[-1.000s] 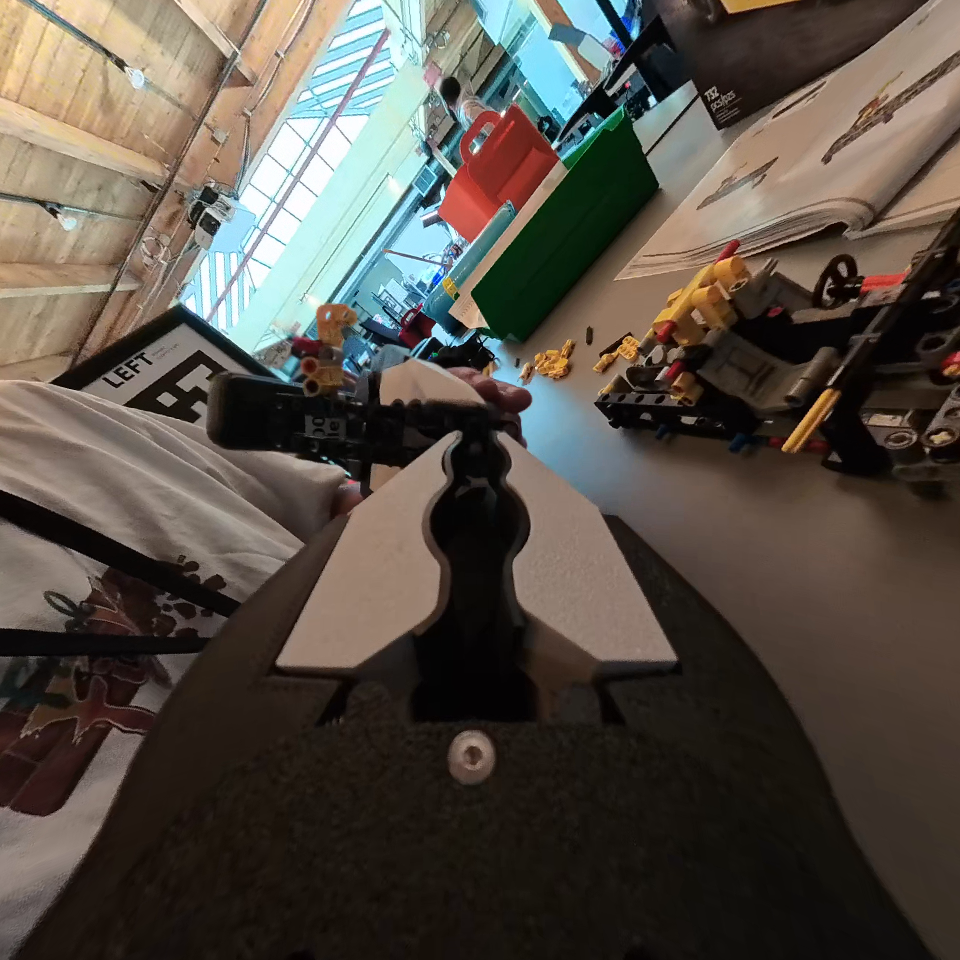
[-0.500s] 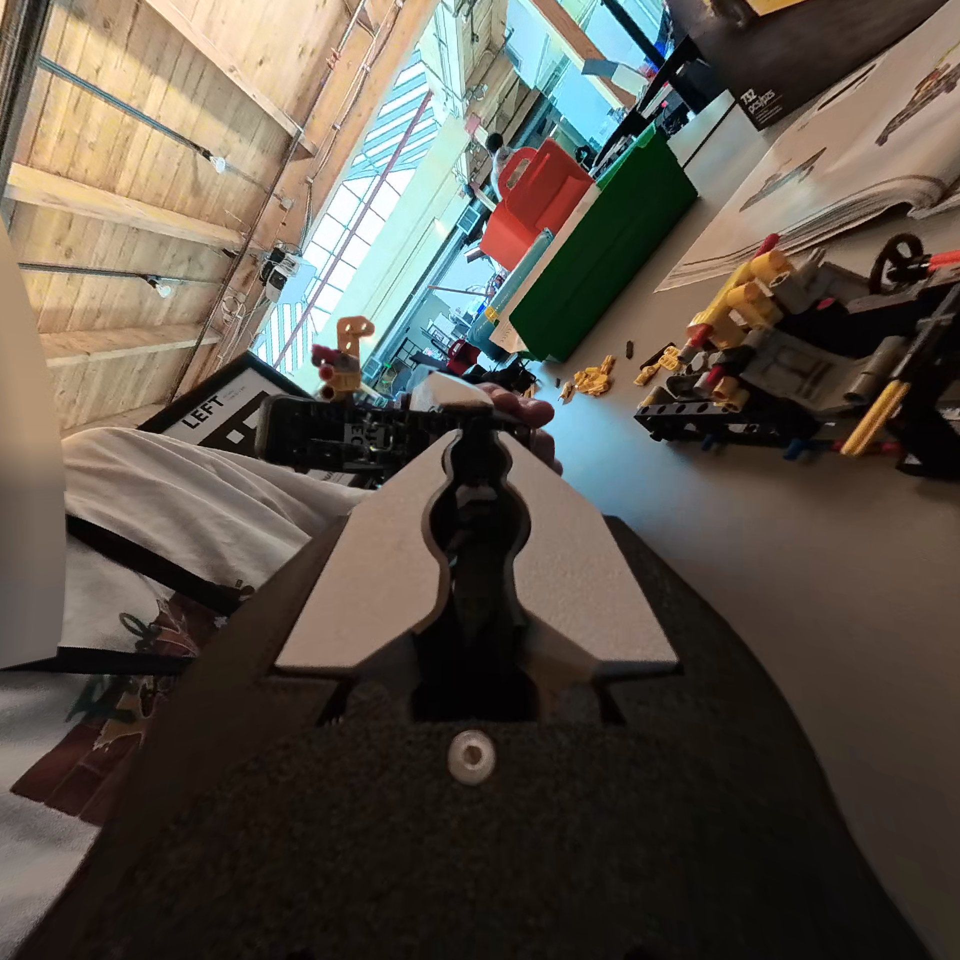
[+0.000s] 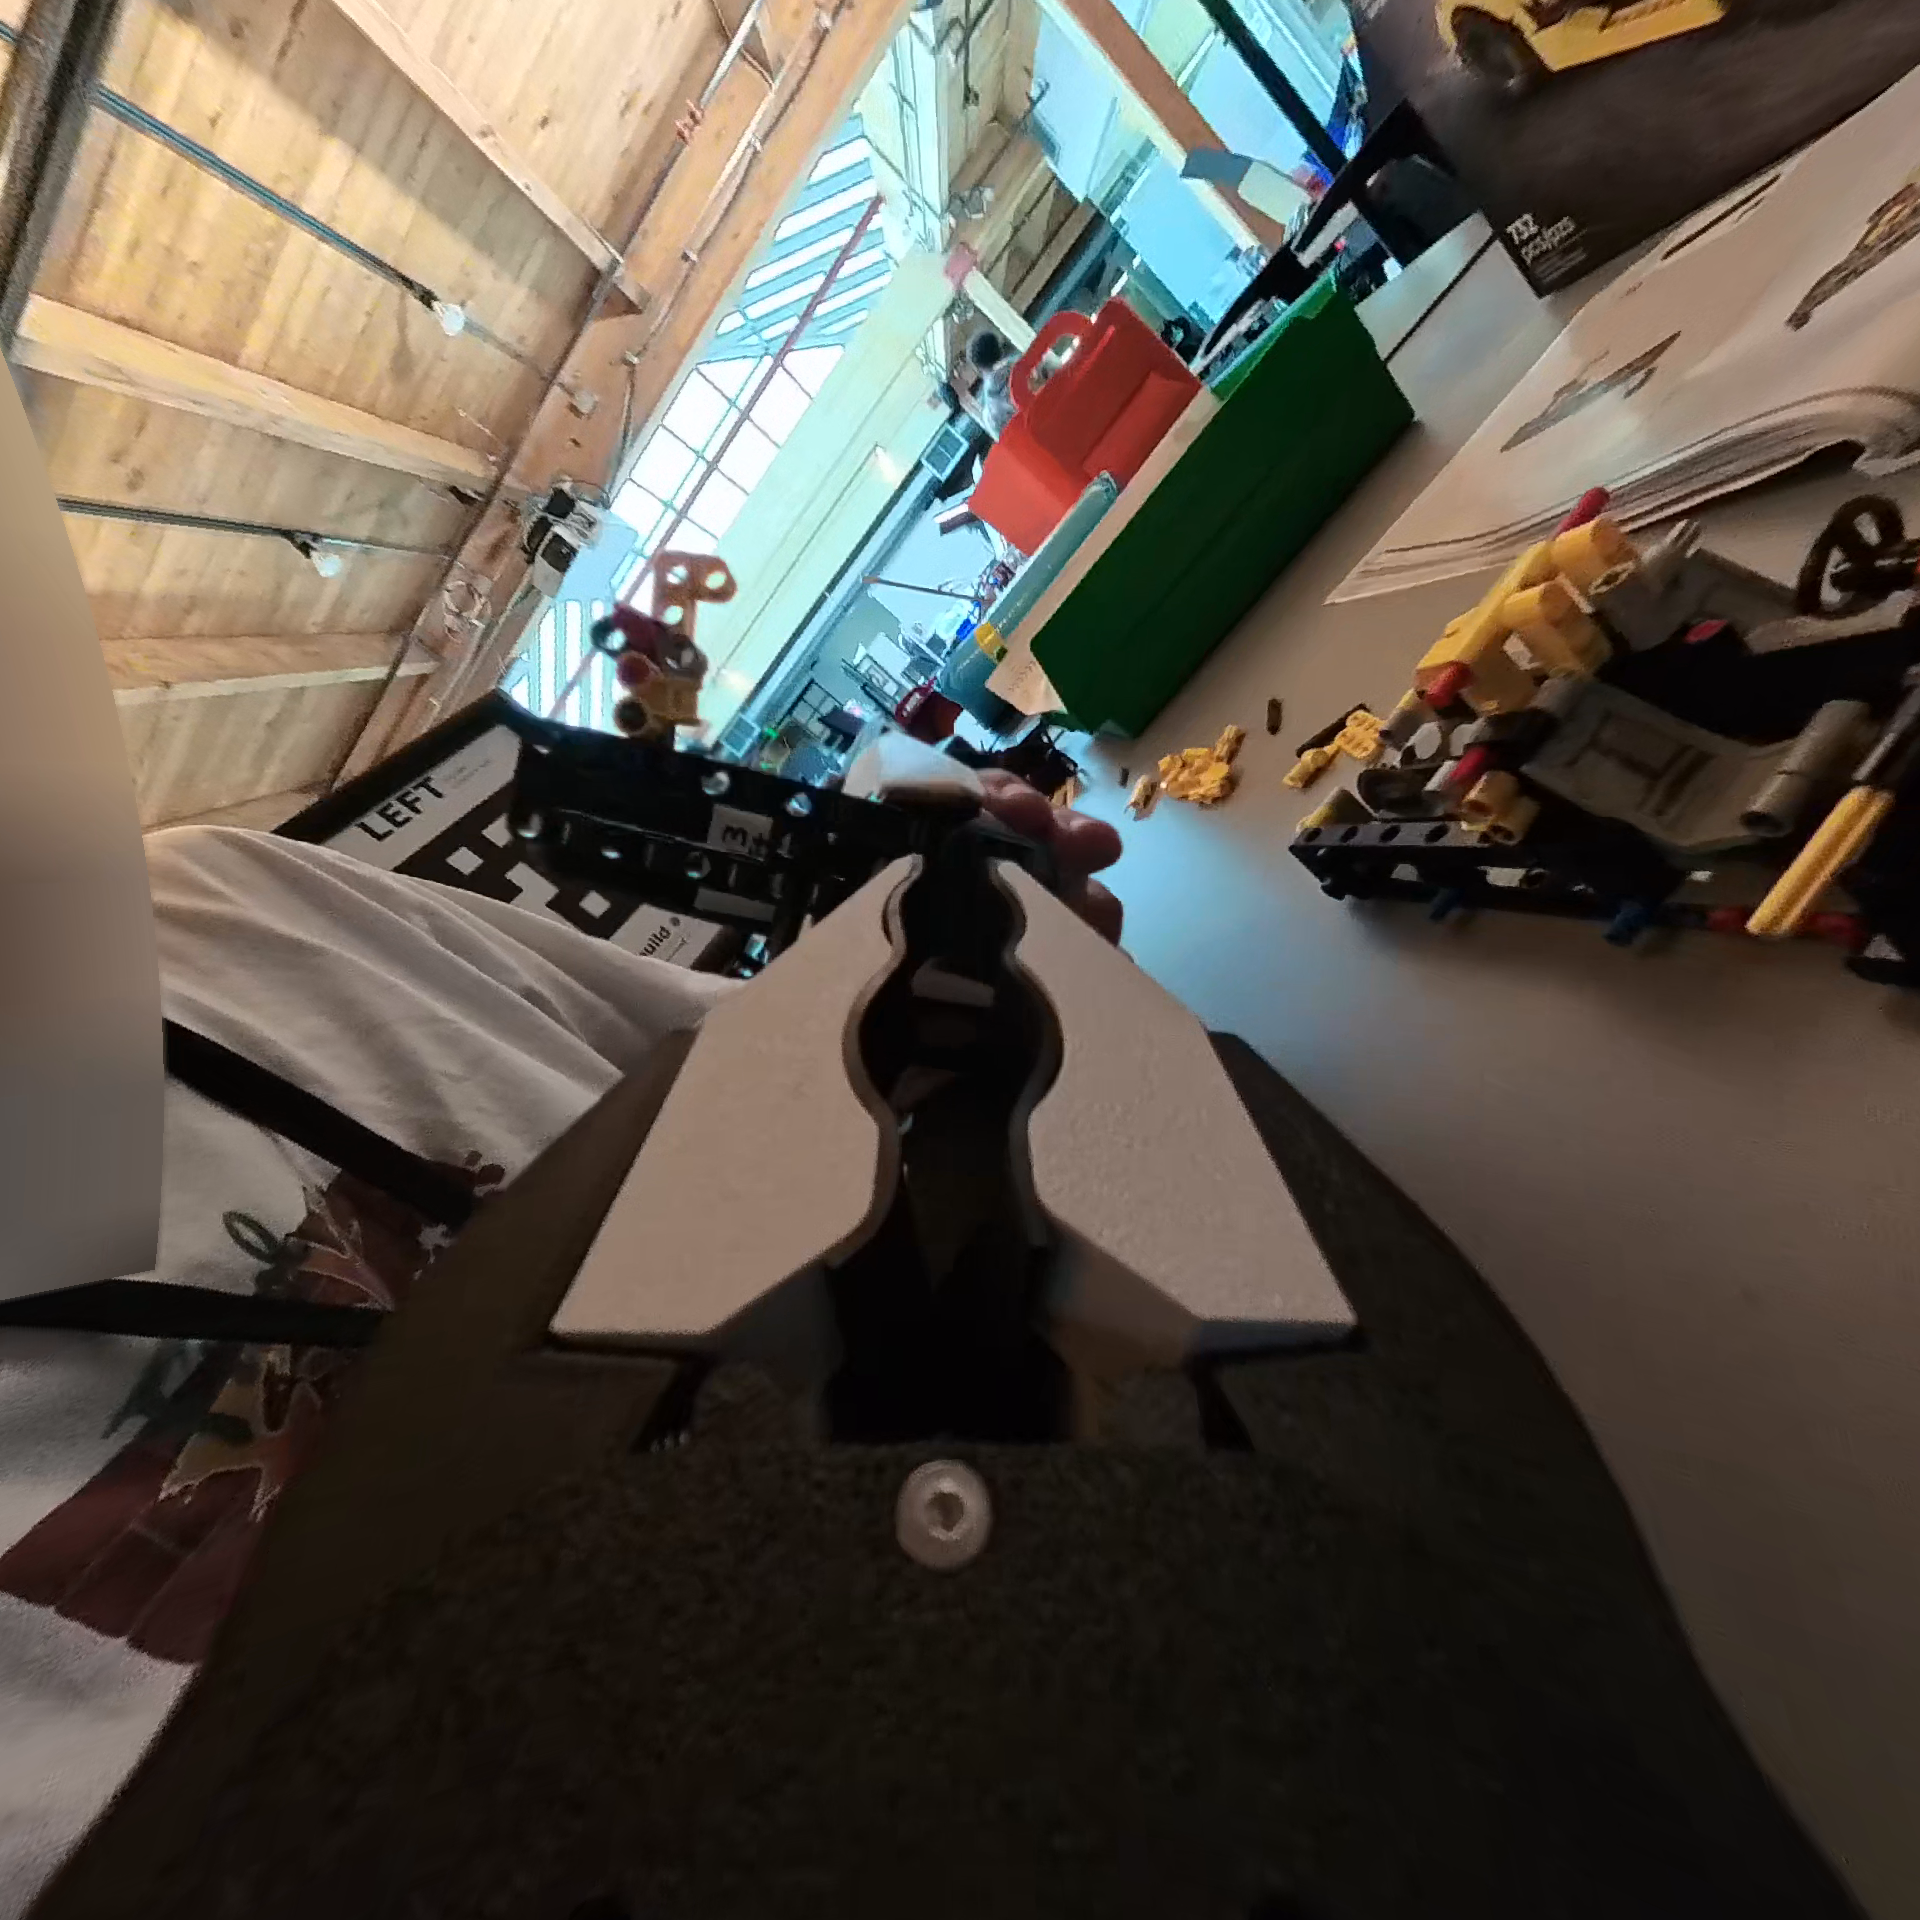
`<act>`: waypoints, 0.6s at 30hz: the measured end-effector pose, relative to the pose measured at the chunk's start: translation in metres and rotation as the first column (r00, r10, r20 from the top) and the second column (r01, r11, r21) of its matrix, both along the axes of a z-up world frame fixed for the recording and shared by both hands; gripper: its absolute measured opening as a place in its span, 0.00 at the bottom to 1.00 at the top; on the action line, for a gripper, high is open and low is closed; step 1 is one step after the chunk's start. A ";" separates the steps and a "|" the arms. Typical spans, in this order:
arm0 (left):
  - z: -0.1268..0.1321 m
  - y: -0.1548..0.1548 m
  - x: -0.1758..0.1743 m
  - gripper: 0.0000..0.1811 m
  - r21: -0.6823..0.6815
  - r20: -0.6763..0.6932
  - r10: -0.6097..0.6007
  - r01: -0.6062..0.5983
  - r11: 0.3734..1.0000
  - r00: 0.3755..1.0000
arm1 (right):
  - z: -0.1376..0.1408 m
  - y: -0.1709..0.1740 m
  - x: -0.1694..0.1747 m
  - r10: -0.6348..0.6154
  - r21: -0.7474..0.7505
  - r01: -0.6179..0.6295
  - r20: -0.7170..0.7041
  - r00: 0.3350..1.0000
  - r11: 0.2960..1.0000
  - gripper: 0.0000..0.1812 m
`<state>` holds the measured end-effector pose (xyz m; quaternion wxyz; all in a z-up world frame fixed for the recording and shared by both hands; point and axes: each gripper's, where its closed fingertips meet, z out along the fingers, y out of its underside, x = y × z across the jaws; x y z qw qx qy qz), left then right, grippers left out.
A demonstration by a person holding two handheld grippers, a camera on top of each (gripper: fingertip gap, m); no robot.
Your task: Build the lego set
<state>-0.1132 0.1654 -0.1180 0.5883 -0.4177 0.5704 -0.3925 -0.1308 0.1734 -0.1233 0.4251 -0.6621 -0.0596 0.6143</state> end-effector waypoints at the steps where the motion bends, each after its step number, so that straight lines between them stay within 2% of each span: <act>1: 0.001 -0.003 0.000 0.14 -0.005 0.009 -0.017 0.017 1.000 1.000 | 0.000 -0.002 0.000 0.019 -0.003 -0.019 -0.004 1.000 1.000 0.04; 3: 0.009 -0.009 -0.002 0.14 -0.029 0.060 -0.059 0.061 0.998 0.996 | 0.008 -0.009 -0.002 0.086 0.001 -0.087 -0.084 0.993 0.996 0.04; 6: 0.012 -0.011 -0.003 0.14 -0.050 0.078 -0.085 0.089 0.995 0.993 | 0.008 -0.011 -0.005 0.125 -0.026 -0.130 -0.123 0.984 0.991 0.03; 9: 0.021 -0.017 -0.005 0.14 -0.053 0.136 -0.121 0.130 0.990 0.983 | 0.016 -0.017 -0.009 0.210 -0.054 -0.231 -0.258 0.943 0.971 0.03; 11: 0.020 -0.019 -0.006 0.15 -0.048 0.136 -0.136 0.144 0.988 0.981 | 0.015 -0.018 -0.009 0.216 -0.064 -0.239 -0.253 0.943 0.969 0.03; 14: 0.024 -0.026 -0.006 0.14 -0.049 0.159 -0.178 0.188 0.981 0.971 | 0.020 -0.024 -0.010 0.289 -0.059 -0.324 -0.323 0.901 0.944 0.03; 18: 0.025 -0.035 -0.011 0.14 -0.061 0.171 -0.259 0.272 0.960 0.951 | 0.020 -0.033 -0.013 0.343 -0.040 -0.368 -0.281 0.897 0.929 0.03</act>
